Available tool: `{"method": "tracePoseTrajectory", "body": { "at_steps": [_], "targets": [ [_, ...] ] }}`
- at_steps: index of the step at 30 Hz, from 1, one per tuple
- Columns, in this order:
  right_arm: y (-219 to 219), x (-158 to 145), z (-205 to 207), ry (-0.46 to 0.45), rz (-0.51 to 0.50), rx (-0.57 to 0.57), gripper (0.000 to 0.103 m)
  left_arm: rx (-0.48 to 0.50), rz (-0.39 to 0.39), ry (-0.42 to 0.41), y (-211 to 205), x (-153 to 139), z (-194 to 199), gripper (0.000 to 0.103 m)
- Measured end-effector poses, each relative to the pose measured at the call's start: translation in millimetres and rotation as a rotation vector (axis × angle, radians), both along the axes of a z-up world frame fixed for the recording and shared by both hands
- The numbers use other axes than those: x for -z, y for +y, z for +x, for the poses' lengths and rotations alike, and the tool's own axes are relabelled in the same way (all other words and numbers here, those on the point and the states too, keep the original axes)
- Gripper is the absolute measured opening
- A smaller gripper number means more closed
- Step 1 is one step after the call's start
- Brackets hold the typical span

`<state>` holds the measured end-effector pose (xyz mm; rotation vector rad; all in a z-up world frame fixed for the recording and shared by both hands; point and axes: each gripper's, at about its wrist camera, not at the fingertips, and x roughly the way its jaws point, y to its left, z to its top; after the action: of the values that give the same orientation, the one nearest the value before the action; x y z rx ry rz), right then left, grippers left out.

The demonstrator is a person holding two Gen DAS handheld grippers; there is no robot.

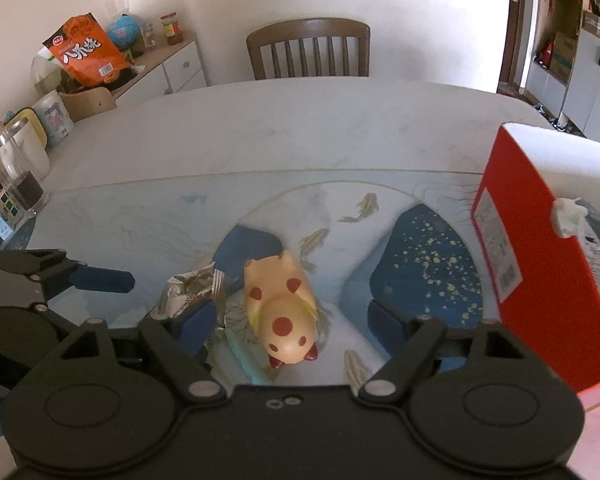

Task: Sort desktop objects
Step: 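Close left tool on the foil wrapper while right tool closes on the pig toy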

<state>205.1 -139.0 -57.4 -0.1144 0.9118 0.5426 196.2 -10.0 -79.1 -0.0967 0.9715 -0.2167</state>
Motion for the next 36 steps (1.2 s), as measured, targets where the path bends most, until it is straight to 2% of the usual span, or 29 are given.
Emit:
{"method": "tracePoseTrajectory", "body": {
  "at_steps": [13,20,27,36],
  "targets": [
    [10.7,21.7,17.9,0.057,-0.014,0.005,0.078,0.006,-0.052,0.025,6.7,14.8,11.4,0.103],
    [11.7,29.3,22.4,0.084,-0.019,0.005,0.072,0.021,-0.037,0.018,5.6,18.6,11.5,0.100],
    [16.5,35.3,24.5,0.102,-0.022,-0.006,0.062,0.018,-0.023,0.005,7.1,16.8,9.4,0.086],
    [19.9,33.9,22.6,0.102,-0.024,-0.026,0.046,0.006,-0.011,0.001,7.6,14.0,7.8,0.075]
  ]
}}
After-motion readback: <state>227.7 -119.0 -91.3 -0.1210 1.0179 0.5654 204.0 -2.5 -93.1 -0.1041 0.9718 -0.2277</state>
